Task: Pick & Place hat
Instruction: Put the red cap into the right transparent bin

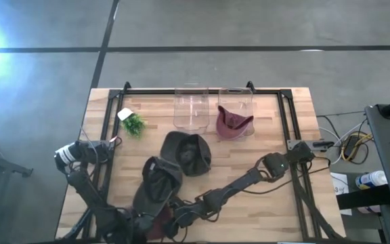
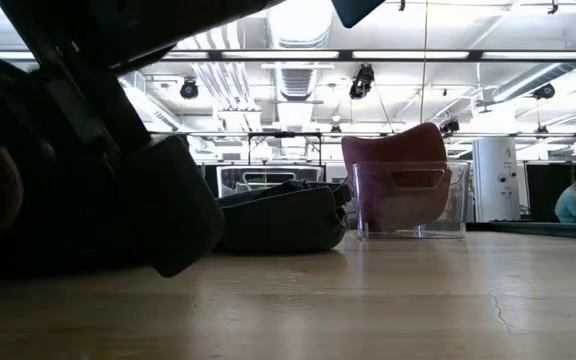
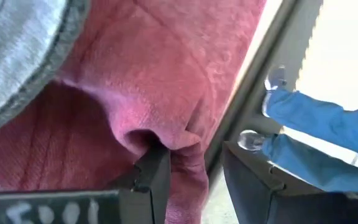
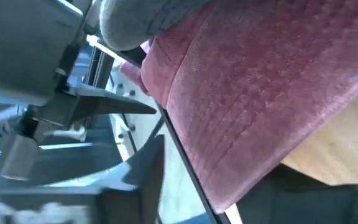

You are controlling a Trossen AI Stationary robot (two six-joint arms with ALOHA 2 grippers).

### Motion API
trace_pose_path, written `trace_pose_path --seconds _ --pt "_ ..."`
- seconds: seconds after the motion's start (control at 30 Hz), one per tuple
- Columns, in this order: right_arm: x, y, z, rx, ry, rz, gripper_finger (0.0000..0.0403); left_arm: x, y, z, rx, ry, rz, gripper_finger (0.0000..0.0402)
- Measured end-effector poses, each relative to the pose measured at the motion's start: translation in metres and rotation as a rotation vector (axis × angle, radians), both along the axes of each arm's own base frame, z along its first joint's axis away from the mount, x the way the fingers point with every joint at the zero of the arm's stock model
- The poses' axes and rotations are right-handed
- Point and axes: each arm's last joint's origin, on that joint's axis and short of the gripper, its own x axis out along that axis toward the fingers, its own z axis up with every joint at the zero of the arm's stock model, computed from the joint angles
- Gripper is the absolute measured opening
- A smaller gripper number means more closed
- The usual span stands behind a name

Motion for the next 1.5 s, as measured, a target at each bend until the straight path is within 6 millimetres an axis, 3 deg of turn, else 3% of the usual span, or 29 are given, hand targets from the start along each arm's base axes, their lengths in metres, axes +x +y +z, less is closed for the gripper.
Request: trace_pose_path --seconds 0.2,0.4,0.6,0.77,0.9,1.07,1.27,1.5 --pt "-0.004 0.005 0.007 -0.040 -0.016 0.091 0.0025 0.008 -0.013 0.030 -0.059 -0.068 -0.047 0.0138" --pt "-0.034 0.006 0.049 -0.267 0.083 0.258 0.0014 0.009 -0.012 0.064 0.074 -0.083 -0.055 0.0138" --pt "-0.095 -0.002 0.117 -0.669 0.195 0.387 0.0014 0.008 0.003 0.083 0.297 -0.151 0.007 0.0138" --pt "-0.160 -0.009 0.186 -0.920 0.181 0.416 0.0014 0.014 0.006 0.088 0.305 -0.166 0.034 0.0138" --pt "-0.209 -0.005 0.222 -1.153 0.105 0.455 0.0014 0.018 0.009 0.094 0.321 -0.216 0.074 0.0138" --pt "-0.244 0.005 0.230 -1.398 0.078 0.644 0.0014 0.021 0.022 0.112 0.344 -0.347 0.182 0.0138" --pt "-0.250 0.009 0.214 -1.754 0.183 1.046 0.0013 0.029 0.044 0.133 0.383 -0.485 0.301 0.0138" --pt "-0.251 0.004 0.216 -2.258 0.236 1.300 0.0013 0.067 0.070 0.141 0.336 -0.522 0.411 0.0138"
